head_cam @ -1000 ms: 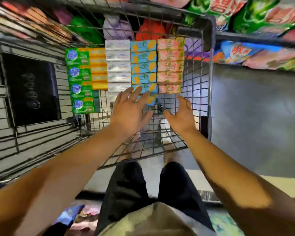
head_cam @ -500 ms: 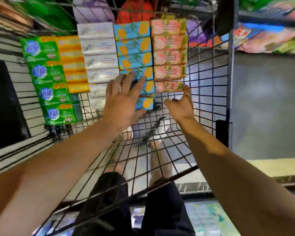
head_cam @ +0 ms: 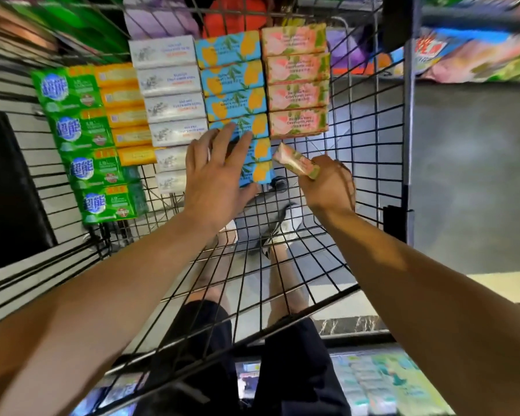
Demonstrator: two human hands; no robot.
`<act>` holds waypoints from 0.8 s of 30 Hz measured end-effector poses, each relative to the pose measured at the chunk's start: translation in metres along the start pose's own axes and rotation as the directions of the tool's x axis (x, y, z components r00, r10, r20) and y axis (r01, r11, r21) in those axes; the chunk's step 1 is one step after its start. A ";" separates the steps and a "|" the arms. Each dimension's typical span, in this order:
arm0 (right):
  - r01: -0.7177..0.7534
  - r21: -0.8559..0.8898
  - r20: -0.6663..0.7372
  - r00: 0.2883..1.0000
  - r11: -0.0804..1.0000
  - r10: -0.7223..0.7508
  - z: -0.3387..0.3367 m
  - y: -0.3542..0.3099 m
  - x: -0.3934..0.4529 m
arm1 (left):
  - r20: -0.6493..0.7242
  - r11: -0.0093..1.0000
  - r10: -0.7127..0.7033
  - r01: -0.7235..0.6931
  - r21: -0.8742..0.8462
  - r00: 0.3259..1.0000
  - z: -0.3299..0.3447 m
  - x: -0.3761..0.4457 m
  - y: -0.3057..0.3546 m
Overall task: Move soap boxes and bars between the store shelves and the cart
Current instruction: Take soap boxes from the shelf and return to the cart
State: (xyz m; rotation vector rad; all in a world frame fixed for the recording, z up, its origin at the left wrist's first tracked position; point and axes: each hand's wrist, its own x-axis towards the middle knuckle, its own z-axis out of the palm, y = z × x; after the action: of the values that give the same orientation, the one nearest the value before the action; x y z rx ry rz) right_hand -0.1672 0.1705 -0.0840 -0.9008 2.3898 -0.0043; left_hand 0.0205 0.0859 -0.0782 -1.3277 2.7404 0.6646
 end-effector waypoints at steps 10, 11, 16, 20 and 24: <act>0.150 -0.012 0.068 0.987 0.989 -0.149 -0.065 -0.003 -0.045 | 0.196 0.976 -0.072 0.110 -0.187 0.978 -0.038 0.003 0.015; 0.205 0.026 0.080 0.975 0.978 -0.206 -0.075 0.000 -0.051 | 0.215 0.952 -0.069 0.128 -0.277 0.974 -0.046 0.003 0.021; 0.159 0.354 0.220 0.944 0.922 -0.247 -0.121 -0.005 -0.073 | 0.402 0.795 0.120 0.154 -0.586 0.908 -0.085 0.004 0.035; 0.085 0.554 0.259 0.928 0.828 -0.268 -0.119 -0.016 -0.070 | 0.361 0.773 0.089 0.164 -0.613 0.928 -0.099 0.014 0.027; 0.084 0.552 0.099 0.981 0.830 -0.165 -0.098 -0.028 -0.049 | 0.276 0.749 -0.078 0.240 -0.618 0.958 -0.094 0.021 0.003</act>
State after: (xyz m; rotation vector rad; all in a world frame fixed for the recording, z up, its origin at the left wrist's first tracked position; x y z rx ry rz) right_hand -0.1715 0.1593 0.0287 -0.7423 2.0180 -0.6241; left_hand 0.0202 0.0356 0.0045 -1.4257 2.2322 1.7404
